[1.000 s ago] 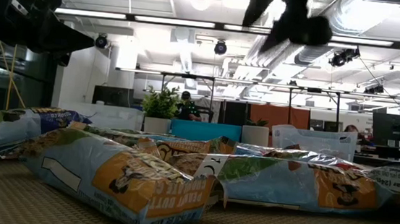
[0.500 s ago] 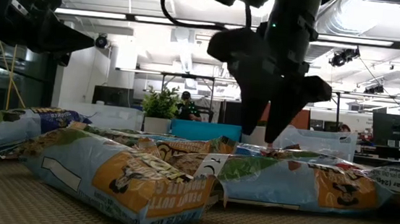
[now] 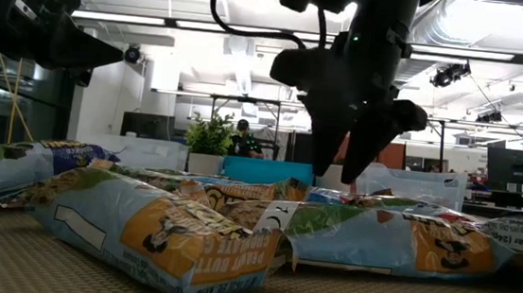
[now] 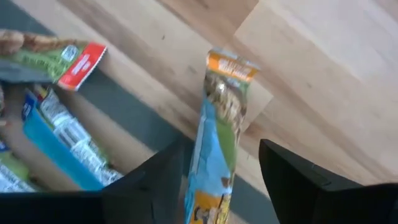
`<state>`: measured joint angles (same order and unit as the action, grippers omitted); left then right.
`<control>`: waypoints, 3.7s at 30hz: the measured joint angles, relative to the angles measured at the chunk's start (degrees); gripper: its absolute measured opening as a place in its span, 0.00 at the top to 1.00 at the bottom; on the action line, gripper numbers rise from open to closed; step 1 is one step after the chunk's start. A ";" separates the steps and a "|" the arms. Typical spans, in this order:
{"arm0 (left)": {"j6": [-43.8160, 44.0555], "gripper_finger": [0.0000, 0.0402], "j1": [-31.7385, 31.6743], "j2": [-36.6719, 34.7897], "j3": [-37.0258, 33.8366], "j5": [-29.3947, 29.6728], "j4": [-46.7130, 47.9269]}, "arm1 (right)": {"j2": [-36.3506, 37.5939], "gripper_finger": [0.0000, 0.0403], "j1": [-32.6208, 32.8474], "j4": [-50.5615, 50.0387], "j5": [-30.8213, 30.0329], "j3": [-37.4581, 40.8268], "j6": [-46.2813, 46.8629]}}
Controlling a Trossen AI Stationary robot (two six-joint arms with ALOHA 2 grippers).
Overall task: Pick and place Granola Bars by type
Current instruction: Put the yellow granola bar into the right transparent bin
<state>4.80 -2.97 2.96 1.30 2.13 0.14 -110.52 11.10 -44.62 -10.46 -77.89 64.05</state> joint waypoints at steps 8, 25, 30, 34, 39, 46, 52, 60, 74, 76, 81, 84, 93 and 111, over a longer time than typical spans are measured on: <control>0.00 1.00 0.01 0.00 0.00 0.00 0.00 | -0.80 0.37 -1.73 1.41 -0.24 -0.07 0.00; 0.00 1.00 0.00 0.00 0.00 -0.02 0.00 | -6.06 0.36 -2.35 3.27 3.93 -0.17 0.04; -0.01 1.00 0.01 0.00 0.00 0.00 0.00 | -6.27 0.38 -2.35 3.12 4.06 -0.20 0.02; 0.00 1.00 0.01 0.00 0.00 0.00 0.00 | -6.29 0.41 -2.36 2.66 4.25 -0.20 0.01; 0.00 1.00 0.01 0.00 0.00 0.00 0.00 | -6.33 0.47 -2.37 2.22 4.44 -0.20 0.17; 0.00 1.00 -0.01 0.00 0.00 0.00 0.00 | -6.38 0.55 -2.42 1.95 5.20 -0.15 0.43; 0.00 1.00 0.01 0.00 0.00 0.00 0.00 | -6.38 0.64 -2.44 1.75 5.61 -0.07 0.46; 0.00 1.00 0.01 0.00 0.00 0.00 0.00 | -6.37 0.76 -2.43 1.66 6.14 -0.04 0.50; -0.02 1.00 0.00 0.02 0.00 0.00 -0.01 | -3.71 0.82 -2.56 5.37 9.38 0.15 0.17; 0.00 1.00 0.01 0.00 0.00 -0.02 0.02 | -2.61 0.83 -2.71 7.13 9.18 0.15 -0.27; 0.00 1.00 0.00 0.02 0.00 -0.02 0.00 | -0.93 0.83 -3.38 12.81 7.99 0.07 -4.56; 0.00 1.00 0.01 0.02 0.00 -0.04 0.00 | 0.06 0.83 -3.85 17.43 8.50 0.04 -9.32; 0.00 1.00 -0.01 0.00 0.00 -0.04 0.02 | 2.24 0.85 -4.36 30.27 9.63 0.02 -24.36; 0.00 1.00 0.00 0.00 0.00 -0.05 -0.02 | 16.20 0.86 -9.55 39.12 7.70 -0.04 -46.51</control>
<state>4.80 -2.97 2.96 1.30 2.08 0.12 -94.33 1.56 -5.50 -2.75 -77.93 17.55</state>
